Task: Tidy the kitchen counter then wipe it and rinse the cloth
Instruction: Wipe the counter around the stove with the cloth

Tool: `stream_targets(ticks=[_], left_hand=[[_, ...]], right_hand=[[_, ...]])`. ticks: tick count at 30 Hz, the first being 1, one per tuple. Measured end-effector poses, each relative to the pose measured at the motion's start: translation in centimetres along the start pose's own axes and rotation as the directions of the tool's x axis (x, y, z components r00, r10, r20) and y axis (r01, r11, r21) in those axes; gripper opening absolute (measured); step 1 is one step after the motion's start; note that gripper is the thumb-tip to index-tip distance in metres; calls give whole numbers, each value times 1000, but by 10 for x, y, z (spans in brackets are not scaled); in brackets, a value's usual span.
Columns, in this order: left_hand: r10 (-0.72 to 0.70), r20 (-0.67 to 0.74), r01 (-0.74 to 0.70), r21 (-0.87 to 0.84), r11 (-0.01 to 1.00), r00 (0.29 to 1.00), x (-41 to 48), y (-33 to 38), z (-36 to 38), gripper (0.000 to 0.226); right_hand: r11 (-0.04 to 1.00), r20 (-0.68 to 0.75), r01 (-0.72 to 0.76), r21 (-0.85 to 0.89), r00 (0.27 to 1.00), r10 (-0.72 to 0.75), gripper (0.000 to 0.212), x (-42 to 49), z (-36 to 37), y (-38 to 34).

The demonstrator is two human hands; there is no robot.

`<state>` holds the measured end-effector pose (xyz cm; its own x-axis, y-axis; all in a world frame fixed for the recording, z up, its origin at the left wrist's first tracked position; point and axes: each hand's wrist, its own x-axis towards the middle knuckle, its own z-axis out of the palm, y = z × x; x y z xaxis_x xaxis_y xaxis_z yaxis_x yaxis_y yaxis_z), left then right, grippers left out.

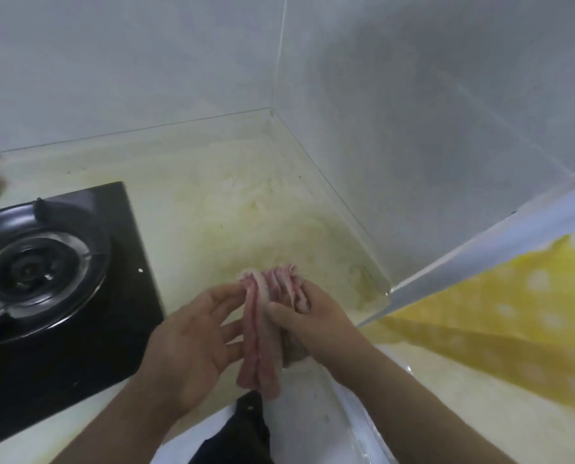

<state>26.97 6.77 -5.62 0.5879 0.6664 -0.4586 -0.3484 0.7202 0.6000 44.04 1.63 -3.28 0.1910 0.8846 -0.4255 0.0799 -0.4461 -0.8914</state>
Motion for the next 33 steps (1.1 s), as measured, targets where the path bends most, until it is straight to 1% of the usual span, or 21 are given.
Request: stream_targets(ticks=[2,3,5,7,9,12,13,15,17,18,21,23,25,27,28,30,32,33], left_hand=[[-44,43,47,-47,998,998,13,3,3,59],[-52,60,56,-60,997,997,19,5,6,57],[-52,73,55,-43,998,996,29,6,12,43],[-32,30,30,52,998,999,37,6,16,30],[-13,-18,16,155,988,1000,45,4,21,24],[38,-114,-8,249,968,993,56,-5,27,22],[61,-156,-13,292,956,986,60,-10,26,27],[99,-216,9,451,893,971,68,-23,19,46],[120,-244,43,571,820,962,70,-31,21,53],[120,-252,49,577,816,960,70,-35,24,52],[126,-261,44,560,827,957,73,-43,34,45],[134,-264,34,548,836,955,76,-47,36,42],[118,-276,33,489,872,954,78,-48,39,36],[31,-277,57,305,951,960,76,-46,46,26],[-29,-240,77,191,979,970,75,-44,50,26],[-135,-155,138,10,990,979,72,-41,52,43],[-185,-109,178,-73,981,977,73,-40,51,54],[-201,-99,192,-94,977,975,74,-41,51,55]], right_hand=[[999,9,-36,38,999,35,23,8,-8,0],[997,6,-49,56,999,48,25,12,-11,1],[991,-6,-79,105,997,80,24,17,-17,1],[985,-39,-101,138,994,107,22,22,-20,3],[989,-114,-107,98,986,118,21,27,-23,6],[994,-221,-106,7,970,105,16,35,-29,12],[994,-251,-107,-32,963,96,12,37,-33,15],[988,-287,-122,-99,954,89,7,39,-43,20],[983,-297,-140,-122,950,99,6,40,-55,25],[981,-291,-146,-126,951,104,5,41,-60,27],[979,-253,-146,-145,962,106,7,43,-69,30],[979,-251,-136,-155,963,94,9,47,-72,32],[975,-234,-150,-162,966,110,9,50,-74,32],[973,-155,-161,-163,979,136,12,51,-74,33],[974,-100,-157,-165,985,142,20,51,-74,34],[975,-22,-157,-159,988,156,35,52,-75,37],[971,-19,-151,-183,988,150,32,53,-79,38],[967,-32,-141,-211,990,137,28,53,-82,39]])
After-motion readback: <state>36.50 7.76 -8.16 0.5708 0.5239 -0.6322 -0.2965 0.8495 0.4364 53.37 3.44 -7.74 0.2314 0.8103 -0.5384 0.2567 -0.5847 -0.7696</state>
